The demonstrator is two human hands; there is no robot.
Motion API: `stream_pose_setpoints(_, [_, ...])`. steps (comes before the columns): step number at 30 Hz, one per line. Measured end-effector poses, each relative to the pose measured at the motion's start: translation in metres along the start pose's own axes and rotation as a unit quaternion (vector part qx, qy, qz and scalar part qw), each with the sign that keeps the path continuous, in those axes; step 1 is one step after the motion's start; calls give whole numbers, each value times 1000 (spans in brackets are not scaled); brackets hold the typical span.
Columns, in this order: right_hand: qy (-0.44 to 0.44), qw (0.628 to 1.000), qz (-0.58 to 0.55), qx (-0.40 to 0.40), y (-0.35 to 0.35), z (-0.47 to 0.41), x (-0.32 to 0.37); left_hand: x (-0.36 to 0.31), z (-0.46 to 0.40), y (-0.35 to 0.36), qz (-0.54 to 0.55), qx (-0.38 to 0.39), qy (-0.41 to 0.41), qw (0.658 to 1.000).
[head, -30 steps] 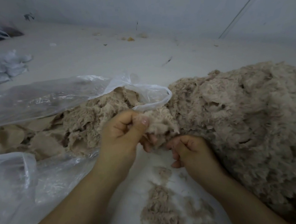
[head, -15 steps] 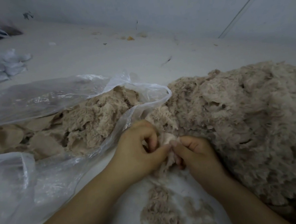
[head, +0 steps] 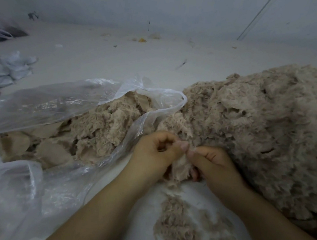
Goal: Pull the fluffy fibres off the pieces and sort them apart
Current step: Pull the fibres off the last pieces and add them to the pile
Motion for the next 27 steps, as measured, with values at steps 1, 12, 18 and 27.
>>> stream_pose_setpoints(1, [-2, 1000, -1, -1, 0, 0, 0, 0, 0, 1, -7, -7, 2, 1000])
stream_pose_setpoints(12, [19, 993, -106, -50, -3, 0, 3, 11, 7, 5, -82, 141, -92, 982])
stream_pose_setpoints(18, [3, 998, -28, -62, -6, 0, 5, 11, 11, 13, -89, 206, -90, 970])
stream_pose_setpoints(27, [22, 993, -32, -111, -10, -2, 1, 2, 4, -14, -201, 84, -4, 976])
Point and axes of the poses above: each hand's wrist, its own z-axis away from the middle knuckle, its own y-axis out of the palm, x = y × z, the point moved 6 cm from there along -z, towards the middle knuckle, and after that the axes turned 8 degrees about -y, right-handed, at the moved point
